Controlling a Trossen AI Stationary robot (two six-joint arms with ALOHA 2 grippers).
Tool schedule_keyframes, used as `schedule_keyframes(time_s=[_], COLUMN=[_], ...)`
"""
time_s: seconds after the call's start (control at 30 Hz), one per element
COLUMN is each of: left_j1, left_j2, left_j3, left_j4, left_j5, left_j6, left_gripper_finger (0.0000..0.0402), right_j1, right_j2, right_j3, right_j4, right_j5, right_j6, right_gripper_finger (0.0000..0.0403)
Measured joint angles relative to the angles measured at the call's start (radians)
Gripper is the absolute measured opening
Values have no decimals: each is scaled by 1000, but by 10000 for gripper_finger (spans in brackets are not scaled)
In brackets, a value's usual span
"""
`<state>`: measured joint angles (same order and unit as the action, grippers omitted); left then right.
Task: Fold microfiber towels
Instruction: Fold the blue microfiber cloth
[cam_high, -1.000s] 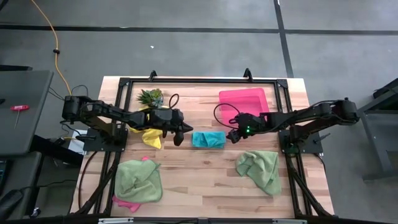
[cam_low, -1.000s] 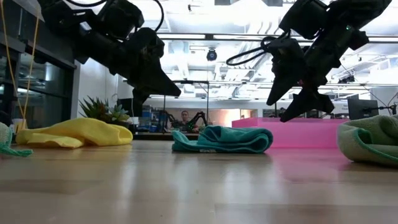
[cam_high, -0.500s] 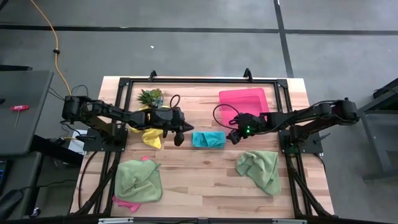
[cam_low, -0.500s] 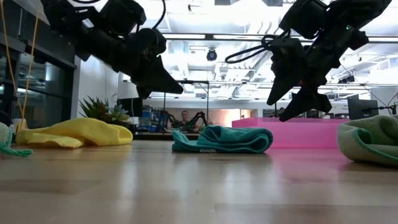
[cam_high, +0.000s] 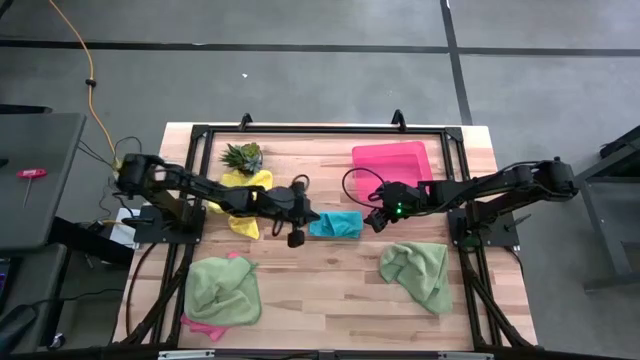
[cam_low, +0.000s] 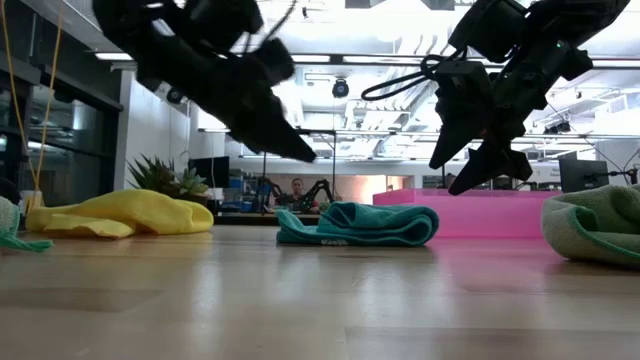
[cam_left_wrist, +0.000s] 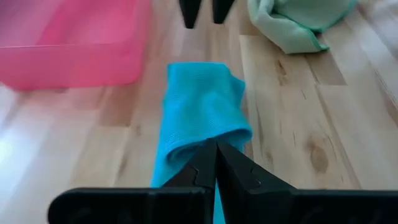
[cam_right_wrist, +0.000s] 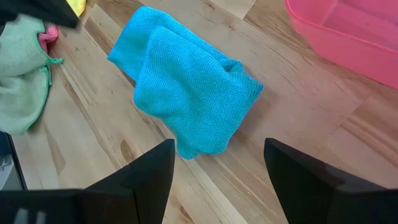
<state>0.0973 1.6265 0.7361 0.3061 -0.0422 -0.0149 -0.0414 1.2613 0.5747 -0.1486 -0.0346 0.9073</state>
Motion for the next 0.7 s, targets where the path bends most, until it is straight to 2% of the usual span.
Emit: schedule_keyframes(time_s=[0.27, 0.57, 0.7], left_j1=[-35, -34, -28], left_j2=[165, 185, 185], left_j3=[115, 129, 129], left_j4=[4, -6, -11], left_j5=[12, 8, 9], left_j6=[-95, -237, -289], left_gripper_finger=[0, 0, 16], right_j1=[0, 0, 0], right_j2=[0, 0, 0], right_j3=[0, 0, 0], right_j4=[-3, -5, -5], right_j5=[0, 0, 0], right_j6=[0, -18, -19], right_gripper_finger=[240, 240, 240])
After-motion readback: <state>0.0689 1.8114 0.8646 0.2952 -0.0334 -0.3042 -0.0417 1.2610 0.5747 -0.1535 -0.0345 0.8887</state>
